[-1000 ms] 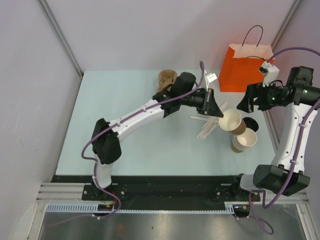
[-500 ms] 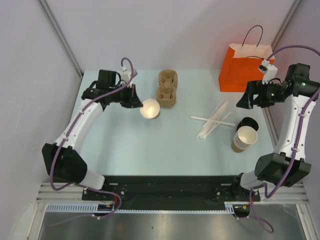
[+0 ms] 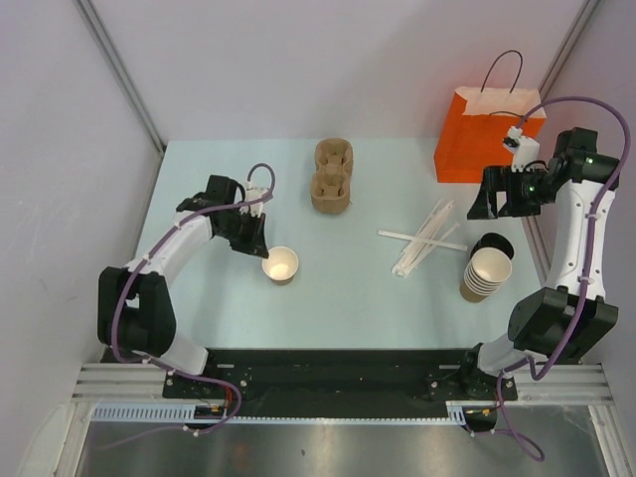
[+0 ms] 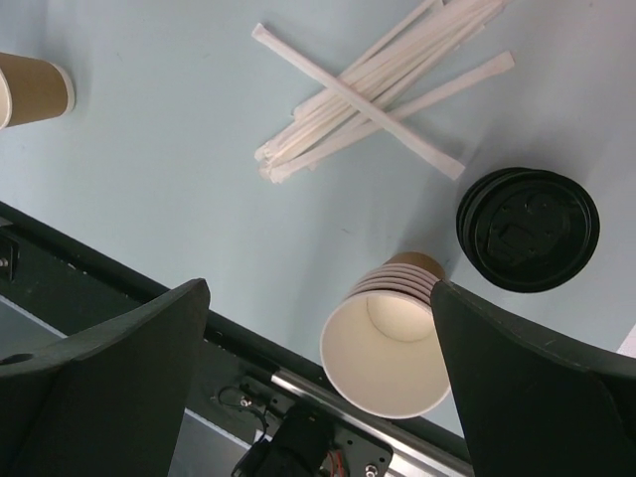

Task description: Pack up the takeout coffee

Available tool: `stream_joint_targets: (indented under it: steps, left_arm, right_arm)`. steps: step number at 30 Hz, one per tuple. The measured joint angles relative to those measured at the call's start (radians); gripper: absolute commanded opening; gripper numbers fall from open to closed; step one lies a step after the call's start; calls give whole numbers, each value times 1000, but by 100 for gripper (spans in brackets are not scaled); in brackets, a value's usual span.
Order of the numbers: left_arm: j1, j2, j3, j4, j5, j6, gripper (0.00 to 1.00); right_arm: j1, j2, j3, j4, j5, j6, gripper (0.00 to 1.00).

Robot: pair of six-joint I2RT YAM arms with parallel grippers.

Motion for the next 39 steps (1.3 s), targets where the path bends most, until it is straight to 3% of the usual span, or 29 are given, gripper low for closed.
stream_joint_targets:
  steps: [4,12,19,23,26,33,39]
  left_arm:
    - [0,35,0,32,4,-1,13]
    - [0,97,3,45,12,-3,41]
    - [0,100,66,10,43,17,82]
    - [6,80,149,-44,76,36,98]
    - [19,59,262,-106,114,56,100]
    - [39,13,573,-152,154,76,100]
    - [39,10,648,-153,252,76,100]
  right_arm:
    - [-19,6,-7,0,26,-1,100]
    - [-105,76,19,2,74,-5,97]
    - [-149,96,43,1,116,-5,94]
    - [-154,97,56,2,156,-3,90]
    - [-154,97,60,2,198,3,87]
    - [-154,150,76,11,296,36,65]
    - [-151,200,12,105,352,76,54]
